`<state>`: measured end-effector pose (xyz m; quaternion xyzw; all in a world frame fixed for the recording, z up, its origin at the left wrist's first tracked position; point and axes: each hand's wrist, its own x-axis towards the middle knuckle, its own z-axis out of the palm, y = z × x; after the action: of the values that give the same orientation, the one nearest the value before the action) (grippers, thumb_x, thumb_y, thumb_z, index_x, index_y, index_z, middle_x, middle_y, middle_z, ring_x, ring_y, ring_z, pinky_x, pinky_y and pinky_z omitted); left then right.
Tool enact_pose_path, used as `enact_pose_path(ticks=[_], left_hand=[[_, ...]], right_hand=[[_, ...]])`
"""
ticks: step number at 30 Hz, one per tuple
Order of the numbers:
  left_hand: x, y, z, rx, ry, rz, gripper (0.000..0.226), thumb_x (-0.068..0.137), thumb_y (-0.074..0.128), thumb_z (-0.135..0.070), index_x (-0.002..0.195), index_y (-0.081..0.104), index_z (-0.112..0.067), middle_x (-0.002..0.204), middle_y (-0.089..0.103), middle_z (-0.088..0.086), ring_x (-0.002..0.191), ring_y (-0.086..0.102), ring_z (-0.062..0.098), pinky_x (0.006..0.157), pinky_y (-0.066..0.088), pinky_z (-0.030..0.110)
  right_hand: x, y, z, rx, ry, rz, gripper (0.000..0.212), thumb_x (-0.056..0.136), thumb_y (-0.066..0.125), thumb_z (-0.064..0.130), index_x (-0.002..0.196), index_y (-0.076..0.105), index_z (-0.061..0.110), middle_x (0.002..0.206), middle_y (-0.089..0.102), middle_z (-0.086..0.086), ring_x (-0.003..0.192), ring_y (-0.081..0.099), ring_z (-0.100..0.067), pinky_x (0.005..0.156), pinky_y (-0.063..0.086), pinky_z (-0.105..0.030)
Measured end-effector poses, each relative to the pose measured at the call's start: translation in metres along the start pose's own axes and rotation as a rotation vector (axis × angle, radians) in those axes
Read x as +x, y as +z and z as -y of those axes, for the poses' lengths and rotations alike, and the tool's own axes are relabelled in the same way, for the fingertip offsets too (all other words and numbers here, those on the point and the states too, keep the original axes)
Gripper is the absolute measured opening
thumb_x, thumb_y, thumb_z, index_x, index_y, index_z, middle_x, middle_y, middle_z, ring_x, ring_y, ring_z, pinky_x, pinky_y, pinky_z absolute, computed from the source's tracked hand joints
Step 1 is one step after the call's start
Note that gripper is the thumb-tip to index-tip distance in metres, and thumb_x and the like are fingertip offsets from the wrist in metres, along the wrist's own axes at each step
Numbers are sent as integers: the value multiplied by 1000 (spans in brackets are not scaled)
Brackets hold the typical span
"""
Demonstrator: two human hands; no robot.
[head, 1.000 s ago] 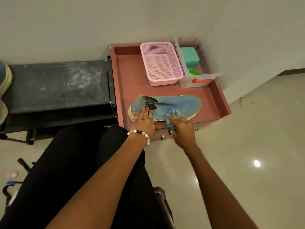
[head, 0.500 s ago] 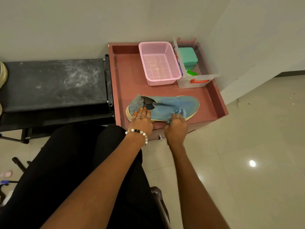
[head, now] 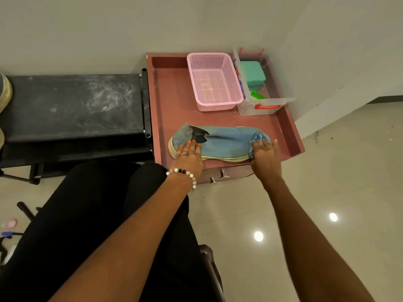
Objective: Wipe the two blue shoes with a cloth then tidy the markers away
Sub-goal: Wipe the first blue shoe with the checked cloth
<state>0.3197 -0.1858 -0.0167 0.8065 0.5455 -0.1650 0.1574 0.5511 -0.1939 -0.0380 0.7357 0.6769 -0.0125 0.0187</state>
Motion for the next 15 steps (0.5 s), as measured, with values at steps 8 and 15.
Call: enact_pose_path(ticks=[8, 15], left_hand=[[-1, -3, -1, 3, -4, 25, 55, 101, 21, -3, 149, -4, 3, 158, -7, 22, 147, -5, 33, 119, 1, 44], [-1, -2, 0, -34, -5, 33, 53, 102, 18, -7, 150, -4, 0, 158, -8, 18, 147, -6, 30, 118, -1, 42]], right_hand=[[-16, 5, 83, 289, 216, -90, 40, 74, 53, 0, 112, 60, -12, 126, 52, -33, 129, 39, -44, 97, 46, -47], [-35, -14, 95, 514, -76, -171, 49, 59, 53, 1, 105, 71, 0, 95, 71, -17, 81, 67, -34, 72, 53, -33]])
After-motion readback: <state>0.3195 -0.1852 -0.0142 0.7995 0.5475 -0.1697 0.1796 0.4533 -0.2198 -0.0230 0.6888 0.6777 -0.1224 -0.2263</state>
